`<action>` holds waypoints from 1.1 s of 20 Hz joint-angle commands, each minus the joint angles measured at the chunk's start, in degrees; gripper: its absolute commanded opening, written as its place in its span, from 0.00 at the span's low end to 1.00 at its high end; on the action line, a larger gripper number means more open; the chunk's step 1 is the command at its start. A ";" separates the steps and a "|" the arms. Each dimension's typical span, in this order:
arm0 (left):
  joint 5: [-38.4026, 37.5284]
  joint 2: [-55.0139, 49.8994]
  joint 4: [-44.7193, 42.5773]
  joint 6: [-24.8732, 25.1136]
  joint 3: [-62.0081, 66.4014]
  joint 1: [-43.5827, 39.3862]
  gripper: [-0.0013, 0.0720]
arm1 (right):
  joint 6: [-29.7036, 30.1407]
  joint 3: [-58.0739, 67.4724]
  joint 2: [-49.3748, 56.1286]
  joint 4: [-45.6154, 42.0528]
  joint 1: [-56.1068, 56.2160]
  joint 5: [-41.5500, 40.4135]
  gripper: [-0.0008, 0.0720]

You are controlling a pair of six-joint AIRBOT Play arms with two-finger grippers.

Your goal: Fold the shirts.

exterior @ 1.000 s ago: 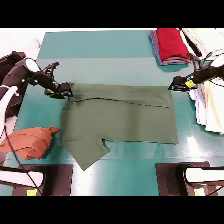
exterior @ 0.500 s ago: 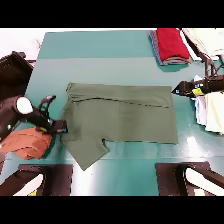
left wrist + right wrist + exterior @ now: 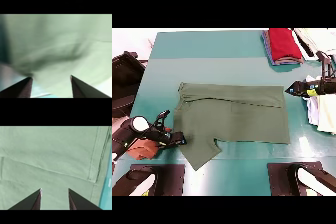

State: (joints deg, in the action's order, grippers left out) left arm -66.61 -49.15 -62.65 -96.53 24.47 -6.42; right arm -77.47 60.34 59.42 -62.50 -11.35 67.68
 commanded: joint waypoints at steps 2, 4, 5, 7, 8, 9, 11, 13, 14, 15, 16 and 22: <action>1.79 0.17 7.52 5.18 -1.11 -0.02 0.24 | 0.48 -0.07 -0.20 -0.61 -0.48 3.54 0.53; 0.28 0.31 8.68 7.06 -0.70 -0.02 0.05 | 1.99 -0.09 -0.20 -1.11 -2.69 7.89 0.53; -0.39 0.28 8.66 7.65 -0.09 -0.02 0.05 | 1.97 -0.09 -0.20 -3.08 -4.09 10.36 0.53; -1.01 0.28 8.61 8.57 1.38 -0.02 0.05 | 1.95 -1.49 -0.31 -10.01 -7.56 16.15 0.53; -0.94 0.28 8.59 8.92 1.97 -0.02 0.05 | 1.92 -3.78 -0.55 -12.74 -9.66 17.86 0.53; -0.94 0.28 8.57 9.33 2.40 -0.02 0.05 | 1.95 -7.65 -1.01 -14.12 -12.22 18.49 0.55; -0.92 0.28 8.46 9.64 3.30 -0.02 0.05 | 1.97 -16.44 -1.57 -13.29 -17.99 17.31 0.74; -0.87 0.28 7.98 9.62 4.15 -0.02 0.05 | 2.25 -23.52 -0.94 -11.10 -22.03 15.69 0.74; -0.81 0.28 7.63 9.60 4.39 -0.02 0.05 | 3.26 -26.32 -0.39 -8.96 -23.28 14.71 0.74; -0.72 0.28 7.28 9.60 4.46 -0.02 0.05 | 3.65 -28.41 0.50 -7.08 -23.65 13.51 0.71; -0.66 0.28 7.15 9.60 4.46 -0.02 0.05 | 3.67 -29.77 1.57 -5.84 -23.23 12.46 0.71; -2.86 0.42 4.68 9.57 5.31 -0.02 0.05 | 3.67 -29.68 4.85 -3.15 -13.11 8.41 0.31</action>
State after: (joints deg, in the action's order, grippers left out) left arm -67.92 -48.88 -56.29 -86.98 29.12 -6.46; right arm -73.97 30.81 63.37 -66.50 -28.18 78.81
